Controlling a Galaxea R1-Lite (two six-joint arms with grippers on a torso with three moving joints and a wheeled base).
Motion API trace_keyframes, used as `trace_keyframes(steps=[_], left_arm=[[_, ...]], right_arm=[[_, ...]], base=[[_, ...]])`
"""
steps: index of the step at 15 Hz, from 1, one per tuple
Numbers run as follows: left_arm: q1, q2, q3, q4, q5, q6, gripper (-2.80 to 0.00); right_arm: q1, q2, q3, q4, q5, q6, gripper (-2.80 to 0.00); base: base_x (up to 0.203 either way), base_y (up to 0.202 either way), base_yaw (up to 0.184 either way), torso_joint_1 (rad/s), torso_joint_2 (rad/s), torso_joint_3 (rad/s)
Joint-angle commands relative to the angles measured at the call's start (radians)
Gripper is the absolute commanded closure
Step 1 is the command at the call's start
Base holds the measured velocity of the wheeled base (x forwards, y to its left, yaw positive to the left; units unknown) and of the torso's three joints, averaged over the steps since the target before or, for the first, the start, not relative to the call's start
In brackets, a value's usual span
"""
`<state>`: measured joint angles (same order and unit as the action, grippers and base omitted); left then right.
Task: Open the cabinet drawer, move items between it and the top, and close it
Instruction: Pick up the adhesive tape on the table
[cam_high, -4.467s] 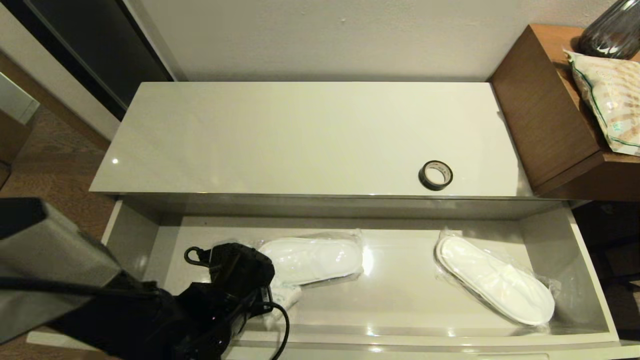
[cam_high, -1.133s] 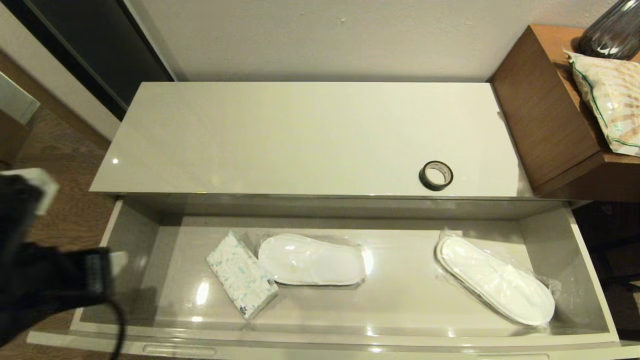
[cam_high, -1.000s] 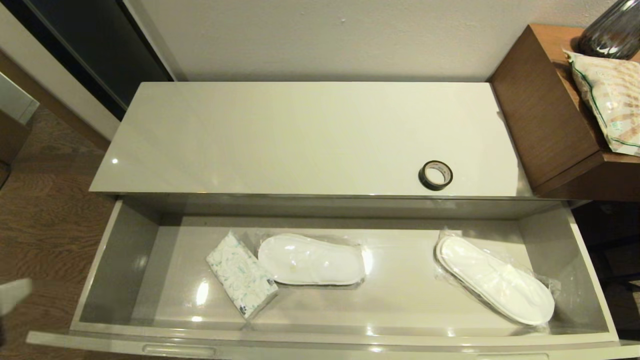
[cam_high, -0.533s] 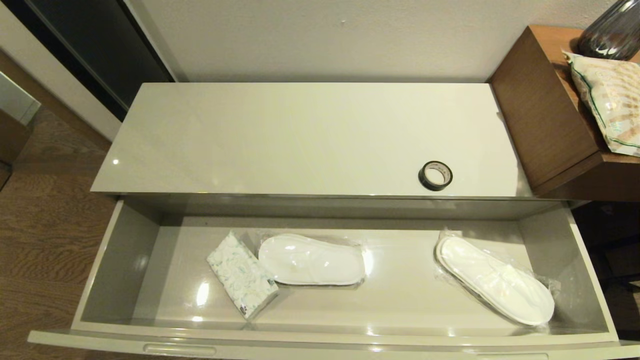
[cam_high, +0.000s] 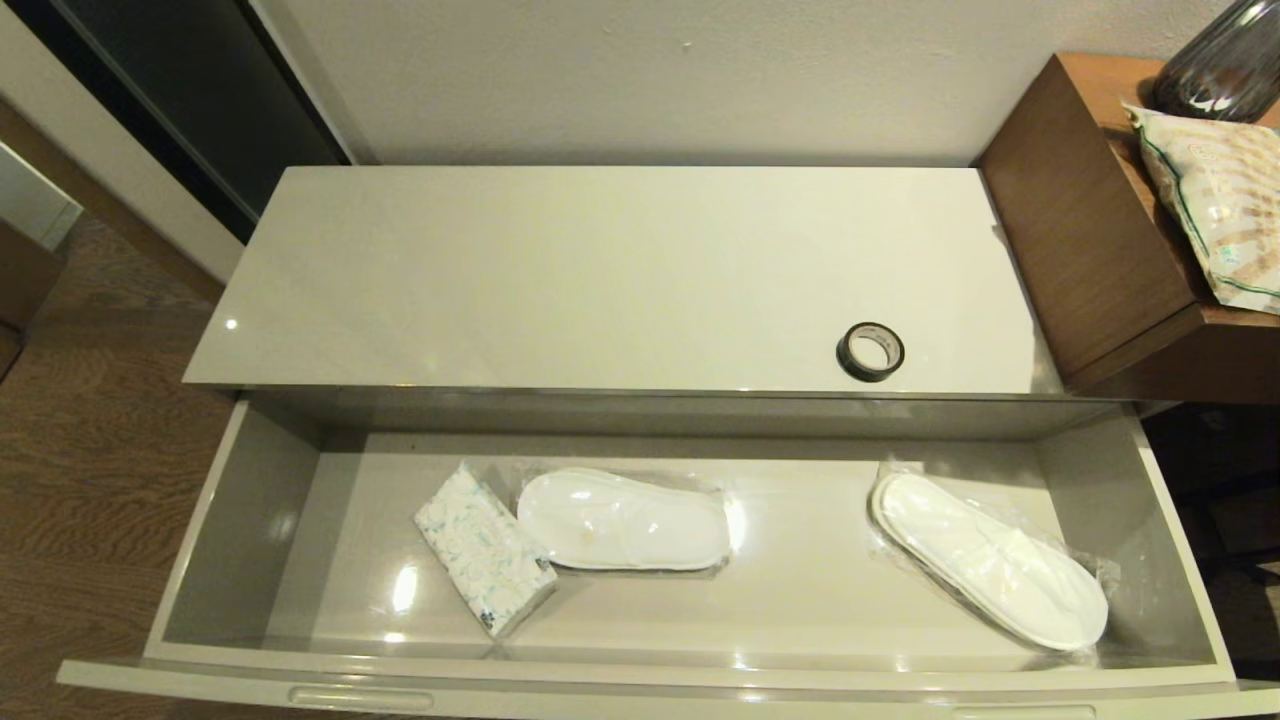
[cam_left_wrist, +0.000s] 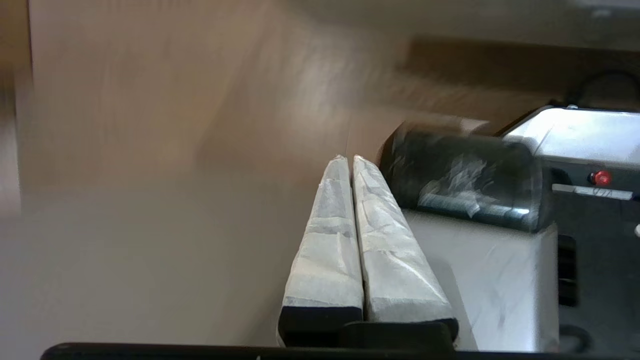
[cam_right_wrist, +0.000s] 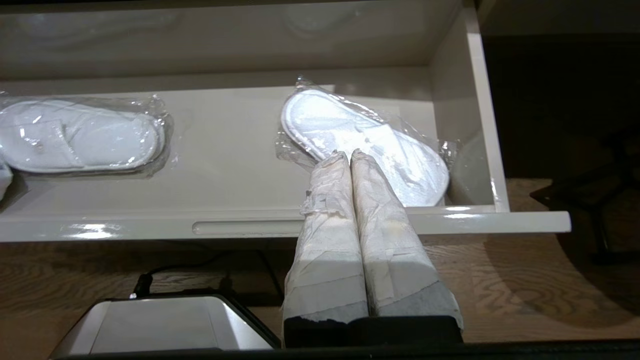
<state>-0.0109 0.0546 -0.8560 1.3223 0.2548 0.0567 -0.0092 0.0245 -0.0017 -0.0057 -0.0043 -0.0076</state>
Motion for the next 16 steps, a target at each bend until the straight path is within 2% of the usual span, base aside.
trace_keyframes(steps=[1,3,5,7,8,9,11,13,16], left_arm=[[0.003,-0.056,0.067,-0.186,-0.054,0.065,0.00],[0.003,-0.055,0.230,-0.482,-0.124,0.059,0.00],[0.003,-0.055,0.502,-0.900,-0.161,0.061,0.00],[0.003,-0.054,0.760,-1.260,-0.185,0.065,0.00],[0.003,-0.054,0.836,-1.346,-0.200,0.057,0.00],[0.003,-0.054,0.869,-1.351,-0.220,0.035,0.00],[0.003,-0.055,0.847,-1.304,-0.257,-0.010,0.00],[0.003,-0.055,0.856,-1.318,-0.253,-0.045,0.00],[0.003,-0.055,0.856,-1.319,-0.252,-0.055,0.00]], right_arm=[[0.000,0.002,0.000,0.000,0.000,0.000,0.00],[0.000,0.002,0.000,0.000,0.000,0.000,0.00],[0.000,0.002,0.000,0.000,0.000,0.000,0.00],[0.000,0.002,0.000,0.000,0.001,0.000,0.00],[0.000,0.002,0.000,0.000,0.000,0.000,0.00],[0.000,0.002,0.000,0.000,0.000,0.000,0.00],[0.000,0.002,0.000,0.000,0.001,0.000,0.00],[0.000,0.002,0.000,0.000,0.000,0.000,0.00],[0.000,0.002,0.000,0.000,0.000,0.000,0.00]], base=[[0.000,0.000,0.000,0.000,0.00,0.000],[0.000,0.000,0.000,0.000,0.00,0.000],[0.000,0.000,0.000,0.000,0.00,0.000],[0.000,0.000,0.000,0.000,0.00,0.000],[0.000,0.000,0.000,0.000,0.00,0.000],[0.000,0.000,0.000,0.000,0.00,0.000],[0.000,0.000,0.000,0.000,0.00,0.000],[0.000,0.000,0.000,0.000,0.00,0.000],[0.000,0.000,0.000,0.000,0.00,0.000]])
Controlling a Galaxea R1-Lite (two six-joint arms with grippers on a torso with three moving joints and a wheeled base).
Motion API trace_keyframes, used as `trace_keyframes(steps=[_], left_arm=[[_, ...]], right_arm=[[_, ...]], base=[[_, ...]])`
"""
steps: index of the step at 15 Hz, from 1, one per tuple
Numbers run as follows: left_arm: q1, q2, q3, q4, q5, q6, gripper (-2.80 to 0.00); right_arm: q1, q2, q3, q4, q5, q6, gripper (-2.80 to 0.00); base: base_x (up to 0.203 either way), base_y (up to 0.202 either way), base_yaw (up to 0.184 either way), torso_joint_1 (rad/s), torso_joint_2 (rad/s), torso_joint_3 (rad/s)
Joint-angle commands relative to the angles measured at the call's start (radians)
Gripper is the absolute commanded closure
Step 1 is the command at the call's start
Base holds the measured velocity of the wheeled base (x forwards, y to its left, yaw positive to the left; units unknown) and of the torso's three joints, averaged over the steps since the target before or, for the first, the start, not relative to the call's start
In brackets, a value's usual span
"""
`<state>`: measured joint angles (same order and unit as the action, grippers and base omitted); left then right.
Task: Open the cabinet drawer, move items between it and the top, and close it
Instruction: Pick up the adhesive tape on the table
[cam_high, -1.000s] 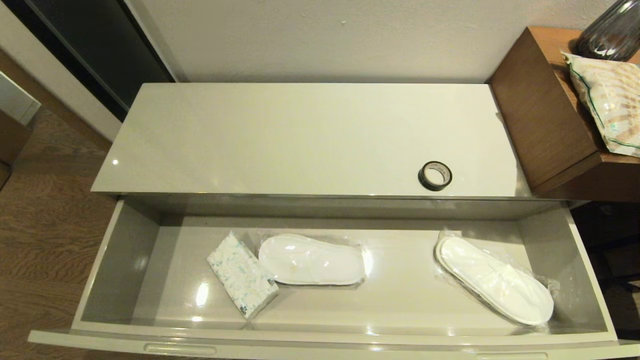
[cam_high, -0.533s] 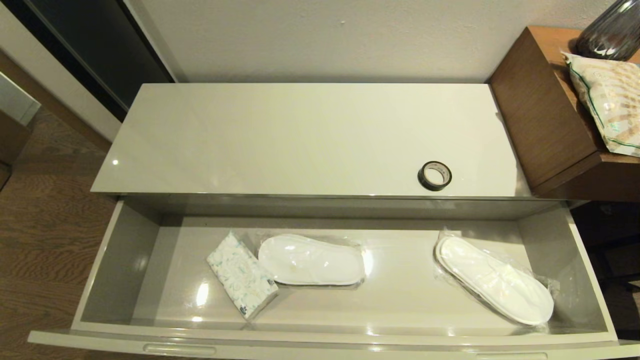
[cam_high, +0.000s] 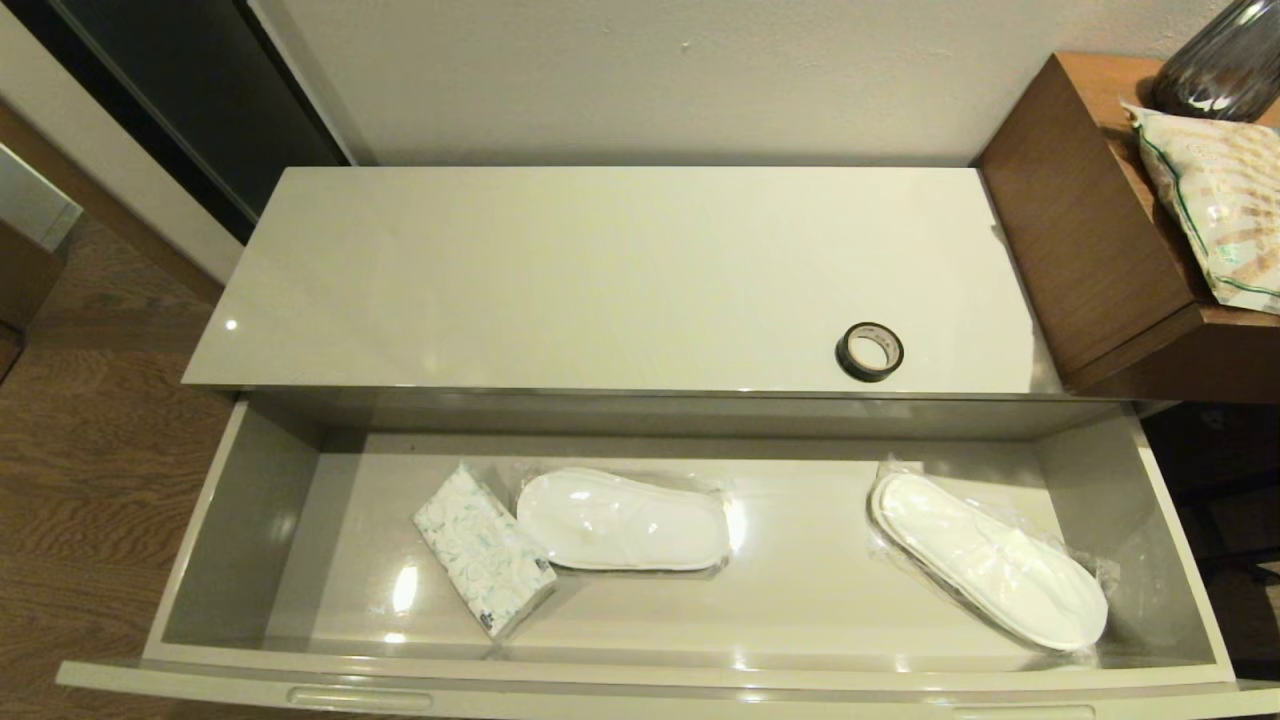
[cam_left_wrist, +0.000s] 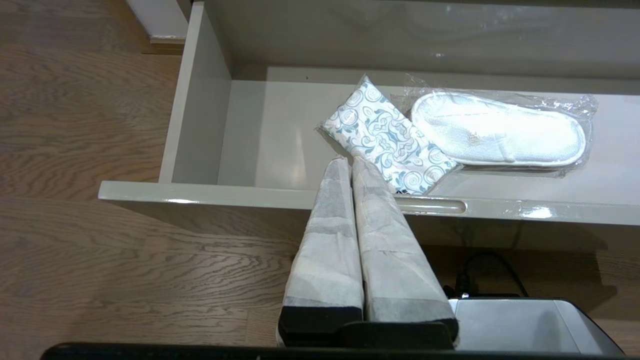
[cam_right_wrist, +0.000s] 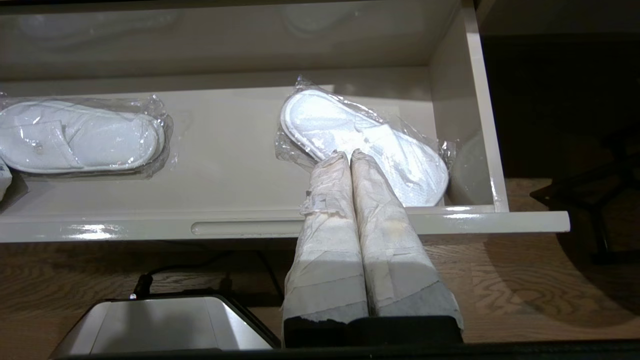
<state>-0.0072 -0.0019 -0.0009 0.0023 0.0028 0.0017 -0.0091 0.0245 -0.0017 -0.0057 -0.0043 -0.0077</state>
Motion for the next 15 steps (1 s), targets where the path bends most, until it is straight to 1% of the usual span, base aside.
trace_keyframes(steps=[1,12,15], left_arm=[[0.000,0.002,0.001,0.001,0.000,0.000,0.00],[0.000,0.002,0.001,0.001,0.000,0.000,0.00],[0.000,0.002,0.001,0.001,0.000,0.000,0.00]], right_arm=[[0.000,0.002,0.000,0.000,0.000,0.000,0.00],[0.000,0.002,0.000,0.000,0.000,-0.002,0.00],[0.000,0.002,0.000,-0.001,0.007,-0.030,0.00]], base=[[0.000,0.000,0.000,0.000,0.00,0.000],[0.000,0.000,0.000,0.000,0.00,0.000],[0.000,0.000,0.000,0.000,0.00,0.000]])
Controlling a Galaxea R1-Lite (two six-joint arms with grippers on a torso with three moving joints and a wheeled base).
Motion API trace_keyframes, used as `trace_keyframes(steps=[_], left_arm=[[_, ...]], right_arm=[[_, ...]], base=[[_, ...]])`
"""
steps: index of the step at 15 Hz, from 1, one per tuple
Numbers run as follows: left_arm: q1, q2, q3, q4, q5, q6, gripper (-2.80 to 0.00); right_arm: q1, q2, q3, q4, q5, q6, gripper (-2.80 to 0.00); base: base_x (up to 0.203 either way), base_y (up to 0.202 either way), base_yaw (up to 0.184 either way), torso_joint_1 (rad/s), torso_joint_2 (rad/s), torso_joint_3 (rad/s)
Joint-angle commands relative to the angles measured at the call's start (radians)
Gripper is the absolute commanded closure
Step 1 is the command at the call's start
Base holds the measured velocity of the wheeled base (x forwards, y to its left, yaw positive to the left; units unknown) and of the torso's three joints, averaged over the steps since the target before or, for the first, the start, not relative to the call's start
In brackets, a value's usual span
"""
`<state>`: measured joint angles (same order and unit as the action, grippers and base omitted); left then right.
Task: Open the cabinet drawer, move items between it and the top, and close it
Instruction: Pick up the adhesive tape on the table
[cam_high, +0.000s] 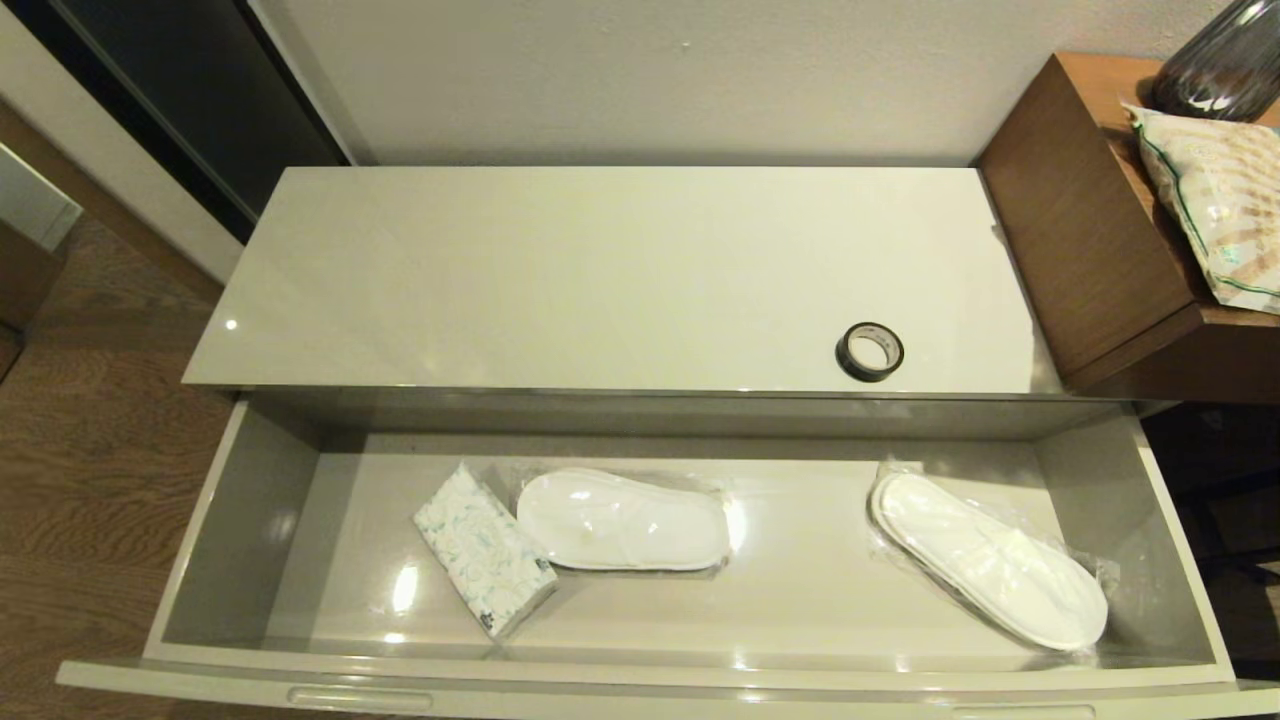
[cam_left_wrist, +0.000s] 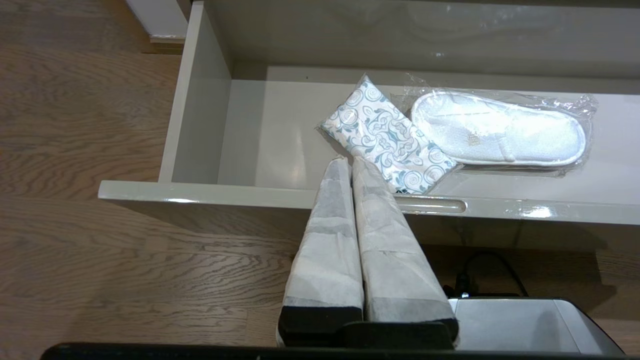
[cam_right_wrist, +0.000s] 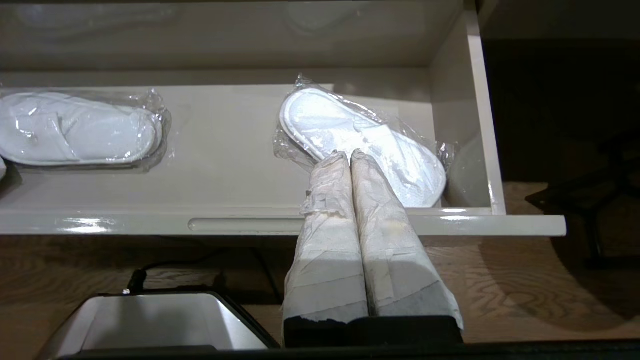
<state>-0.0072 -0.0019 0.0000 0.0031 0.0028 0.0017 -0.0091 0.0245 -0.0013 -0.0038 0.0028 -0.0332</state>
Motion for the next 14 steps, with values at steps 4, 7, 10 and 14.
trace_keyframes(steps=[4,7,10,14], left_arm=[[0.000,0.002,0.000,0.000,0.000,0.000,0.00],[0.000,0.002,0.000,0.000,0.000,0.000,0.00],[0.000,0.002,0.000,0.000,0.000,0.000,0.00],[0.000,0.002,0.000,0.000,0.000,0.000,0.00]], right_arm=[[0.001,0.001,0.001,-0.011,-0.006,0.002,0.00],[0.001,-0.009,0.001,-0.013,-0.004,-0.004,0.00],[0.001,-0.010,-0.149,0.116,0.015,0.031,0.00],[0.001,0.009,-0.529,0.410,0.121,0.096,0.00]], base=[[0.000,0.000,0.000,0.000,0.00,0.000],[0.000,0.000,0.000,0.000,0.00,0.000],[0.000,0.000,0.000,0.000,0.00,0.000],[0.000,0.000,0.000,0.000,0.00,0.000]])
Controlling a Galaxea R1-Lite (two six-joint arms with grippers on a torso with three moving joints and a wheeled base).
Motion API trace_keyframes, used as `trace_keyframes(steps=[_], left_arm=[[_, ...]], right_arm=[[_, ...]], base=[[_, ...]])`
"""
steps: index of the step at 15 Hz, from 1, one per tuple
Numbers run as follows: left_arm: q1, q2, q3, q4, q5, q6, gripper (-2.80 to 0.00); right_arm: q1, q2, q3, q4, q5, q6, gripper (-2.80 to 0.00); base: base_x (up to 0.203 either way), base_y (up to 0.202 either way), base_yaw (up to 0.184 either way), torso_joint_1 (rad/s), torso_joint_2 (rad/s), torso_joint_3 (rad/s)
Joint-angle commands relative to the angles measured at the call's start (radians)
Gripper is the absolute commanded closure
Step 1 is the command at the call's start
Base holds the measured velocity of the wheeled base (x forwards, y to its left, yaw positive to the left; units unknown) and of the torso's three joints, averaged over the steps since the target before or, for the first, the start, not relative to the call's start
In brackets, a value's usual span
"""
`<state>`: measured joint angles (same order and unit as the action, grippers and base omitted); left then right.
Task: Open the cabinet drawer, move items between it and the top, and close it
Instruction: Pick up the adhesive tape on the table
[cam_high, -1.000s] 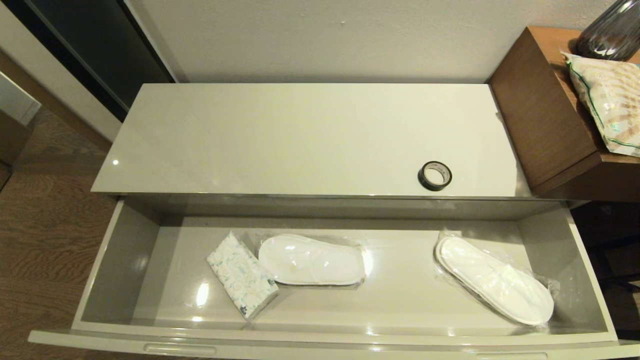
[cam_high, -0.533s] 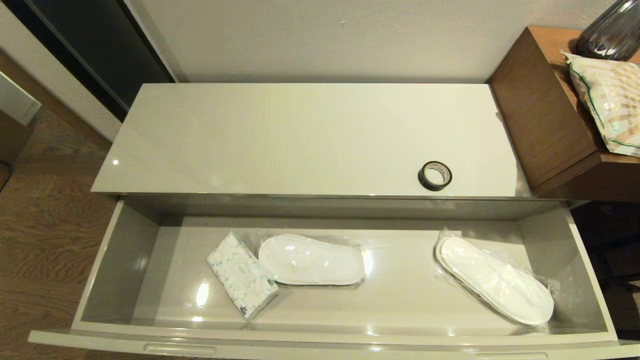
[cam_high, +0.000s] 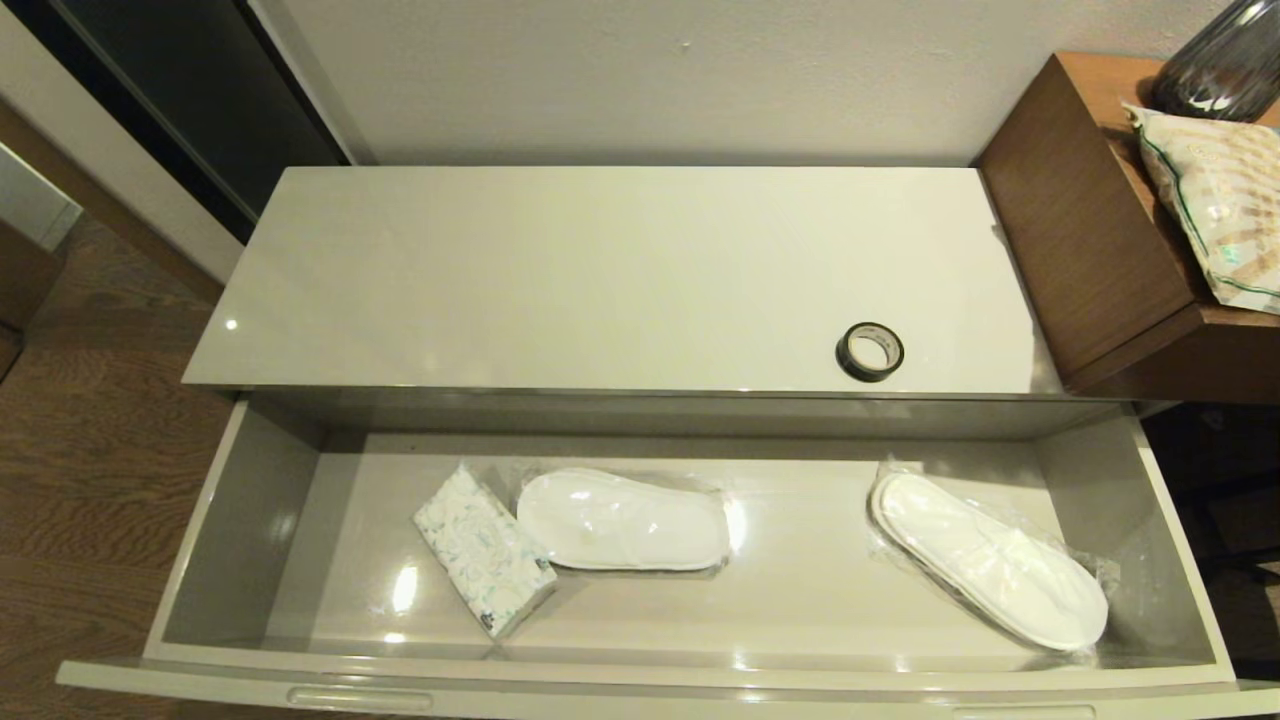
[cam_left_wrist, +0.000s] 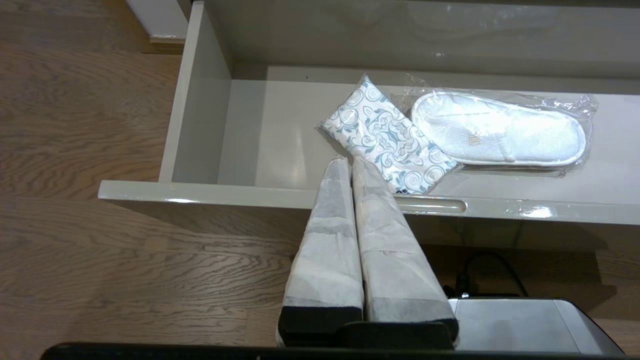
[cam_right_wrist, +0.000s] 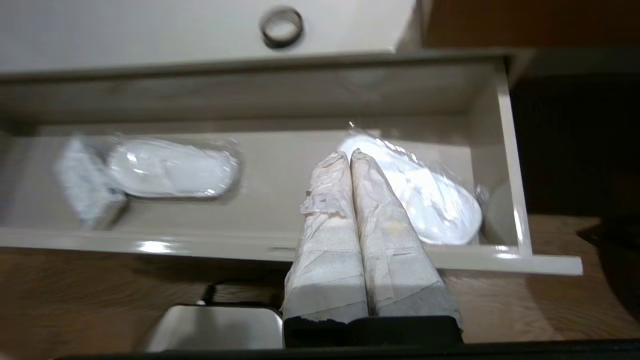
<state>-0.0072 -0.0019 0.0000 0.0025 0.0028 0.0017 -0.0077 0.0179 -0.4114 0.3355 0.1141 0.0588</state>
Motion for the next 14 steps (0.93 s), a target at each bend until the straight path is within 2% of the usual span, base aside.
trace_keyframes(steps=[1,4,6,8,11,14], left_arm=[[0.000,0.002,0.000,0.001,0.000,0.000,0.00],[0.000,0.002,0.000,0.001,0.000,0.000,0.00],[0.000,0.002,0.000,0.001,0.000,0.000,0.00],[0.000,0.002,0.000,0.001,0.000,0.000,0.00],[0.000,0.002,0.000,-0.001,0.000,0.000,0.00],[0.000,0.002,0.000,0.001,0.000,0.000,0.00]], right_arm=[[-0.003,0.062,-0.180,0.080,0.006,0.014,0.00],[-0.014,0.376,-0.379,0.131,-0.056,0.097,0.00],[-0.017,0.612,-0.446,0.187,-0.110,0.142,0.00],[-0.018,0.829,-0.481,0.188,-0.100,0.193,0.00],[-0.009,1.168,-0.511,0.047,-0.067,0.260,0.00],[0.051,1.431,-0.527,-0.184,-0.057,0.290,0.00]], base=[[0.000,0.000,0.000,0.000,0.00,0.000],[0.000,0.000,0.000,0.000,0.00,0.000],[0.000,0.000,0.000,0.000,0.00,0.000],[0.000,0.000,0.000,0.000,0.00,0.000],[0.000,0.000,0.000,0.000,0.00,0.000],[0.000,0.000,0.000,0.000,0.00,0.000]])
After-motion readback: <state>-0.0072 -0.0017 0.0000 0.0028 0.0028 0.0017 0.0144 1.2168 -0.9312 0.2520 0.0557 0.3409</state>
